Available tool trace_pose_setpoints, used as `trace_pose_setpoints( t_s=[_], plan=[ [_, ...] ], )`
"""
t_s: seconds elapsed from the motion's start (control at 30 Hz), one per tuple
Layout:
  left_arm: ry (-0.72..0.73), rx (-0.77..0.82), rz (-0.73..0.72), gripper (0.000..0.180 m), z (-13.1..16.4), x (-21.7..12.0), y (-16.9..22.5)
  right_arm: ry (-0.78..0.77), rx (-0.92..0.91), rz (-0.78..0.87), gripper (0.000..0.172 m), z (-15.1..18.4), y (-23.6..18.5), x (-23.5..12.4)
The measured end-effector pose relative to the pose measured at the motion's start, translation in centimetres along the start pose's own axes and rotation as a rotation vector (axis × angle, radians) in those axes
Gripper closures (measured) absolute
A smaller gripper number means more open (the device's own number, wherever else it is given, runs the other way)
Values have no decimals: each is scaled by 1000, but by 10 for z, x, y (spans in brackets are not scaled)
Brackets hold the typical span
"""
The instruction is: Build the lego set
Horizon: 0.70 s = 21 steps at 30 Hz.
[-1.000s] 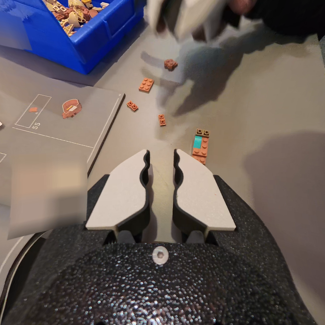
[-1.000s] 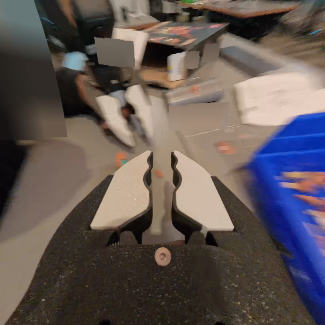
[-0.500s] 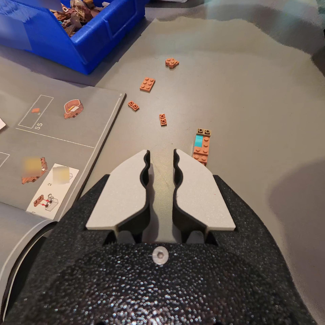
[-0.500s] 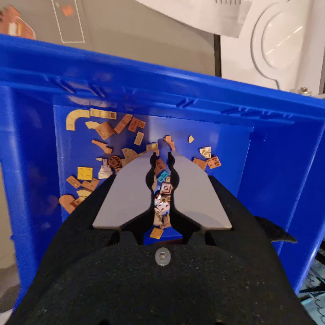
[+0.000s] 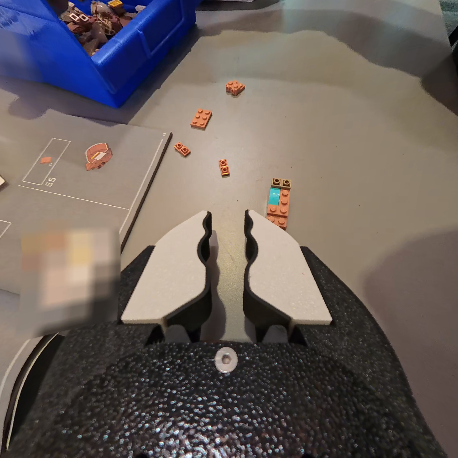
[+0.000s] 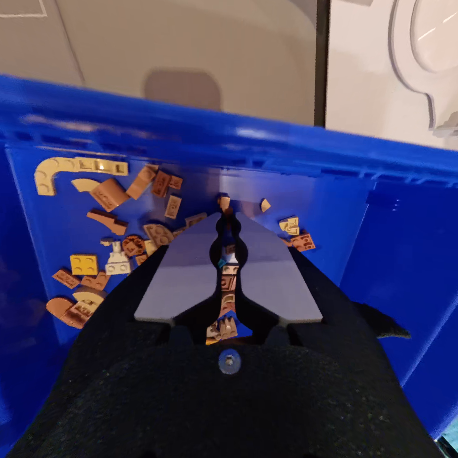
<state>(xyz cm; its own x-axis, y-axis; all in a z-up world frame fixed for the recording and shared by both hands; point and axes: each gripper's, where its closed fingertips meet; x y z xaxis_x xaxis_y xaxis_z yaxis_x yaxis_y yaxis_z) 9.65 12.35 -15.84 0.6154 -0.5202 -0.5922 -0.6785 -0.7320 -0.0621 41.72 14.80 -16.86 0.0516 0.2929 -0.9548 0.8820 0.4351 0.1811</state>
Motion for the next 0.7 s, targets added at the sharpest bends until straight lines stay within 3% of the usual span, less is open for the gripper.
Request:
trace_pose_setpoints(
  t_s=[0.13,0.23,0.3,0.5,0.7],
  plan=[
    [-5,7,-2,156,1,0,1,213,12,-12,167,-16,-37,-61],
    [-5,10,0,156,1,-1,1,406,-41,-60,167,-29,-104,-115],
    [-11,8,5,156,2,0,2,472,-95,-93,167,-31,-158,-129],
    [-33,26,9,156,4,2,4,448,-154,-174,167,-27,-282,-86],
    [-40,33,8,156,5,3,5,354,-163,-190,163,-16,-314,-46]
  ],
)
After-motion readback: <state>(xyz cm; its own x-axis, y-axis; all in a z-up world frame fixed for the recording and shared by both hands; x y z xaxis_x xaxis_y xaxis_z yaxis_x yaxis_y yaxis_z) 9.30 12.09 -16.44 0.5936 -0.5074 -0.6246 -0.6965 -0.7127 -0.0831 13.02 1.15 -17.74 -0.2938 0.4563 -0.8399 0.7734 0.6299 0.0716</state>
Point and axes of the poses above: each gripper's, where its closed fingertips meet, x out along the fingers, z out of its underside, y = z × x across the jaws, and after that the axes turned 2 degrees about x, right-handed
